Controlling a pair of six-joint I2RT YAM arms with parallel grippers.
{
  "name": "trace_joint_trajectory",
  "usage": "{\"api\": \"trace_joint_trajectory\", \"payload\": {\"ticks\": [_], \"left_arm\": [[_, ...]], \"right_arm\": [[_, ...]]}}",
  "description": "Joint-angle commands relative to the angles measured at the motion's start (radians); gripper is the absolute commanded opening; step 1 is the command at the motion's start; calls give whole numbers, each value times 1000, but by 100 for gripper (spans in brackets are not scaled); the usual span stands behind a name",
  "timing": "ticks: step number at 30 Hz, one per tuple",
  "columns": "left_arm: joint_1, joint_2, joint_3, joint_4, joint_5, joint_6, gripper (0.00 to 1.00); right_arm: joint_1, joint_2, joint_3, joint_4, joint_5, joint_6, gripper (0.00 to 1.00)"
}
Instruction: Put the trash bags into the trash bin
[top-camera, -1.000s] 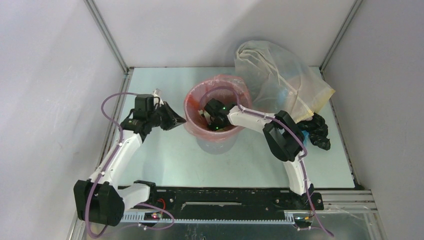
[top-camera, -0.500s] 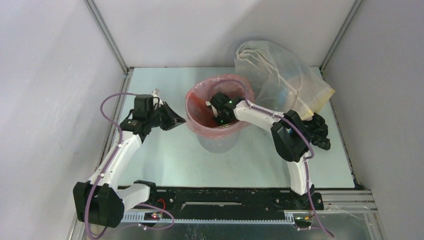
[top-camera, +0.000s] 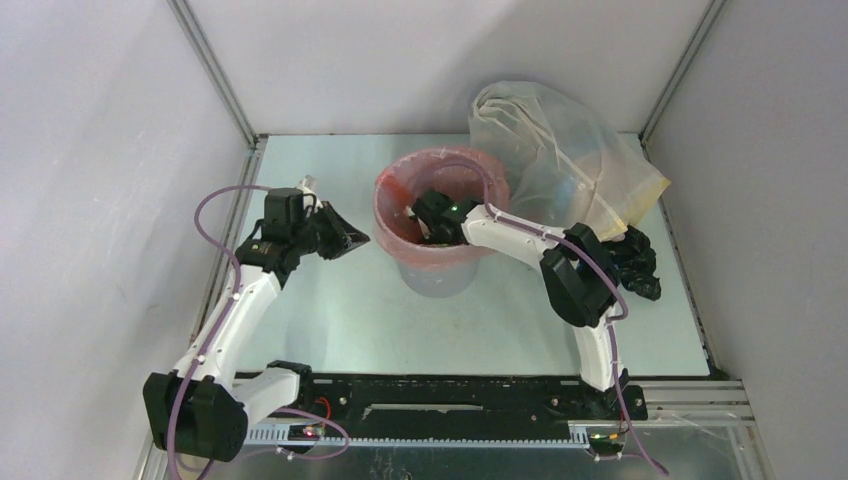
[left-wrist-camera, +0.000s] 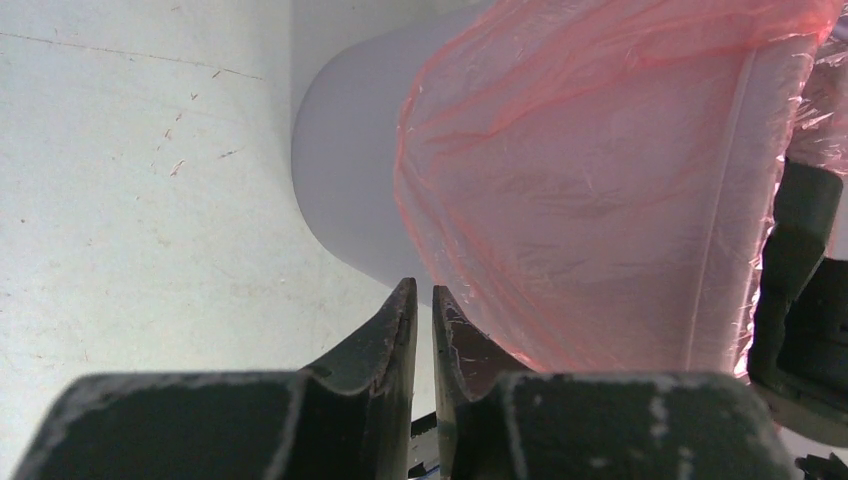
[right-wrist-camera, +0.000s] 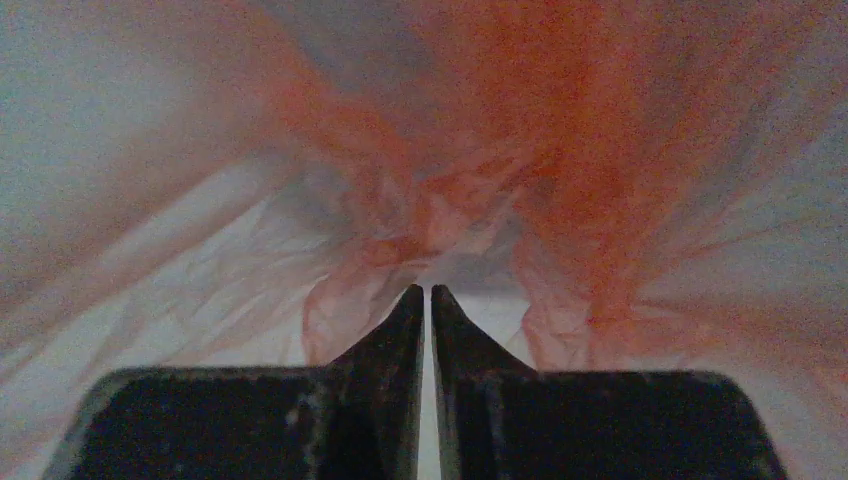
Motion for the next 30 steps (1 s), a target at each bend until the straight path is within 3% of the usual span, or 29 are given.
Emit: {"api": "trace_joint_trajectory", "payload": {"ticks": [1, 8, 15, 21, 25, 30], "left_arm": [[7, -28, 47, 3, -10, -14, 17], [7, -41, 58, -1, -15, -26, 17], [0, -31, 57, 1, -7, -38, 18], [-15, -30, 48, 8, -10, -47, 19], [-18, -30, 29, 19, -1, -56, 25], [-20, -32, 6, 47, 5, -78, 29]], "right_arm": [[15, -100, -1, 13, -10, -14, 10], [14, -231, -3, 2, 5, -5, 15], [-7, -307, 36, -10, 4, 4, 31], [-25, -350, 125, -22, -42, 16, 36], [-42, -390, 204, -40, -77, 28, 44], [-111, -508, 170, 3, -132, 76, 54]]}}
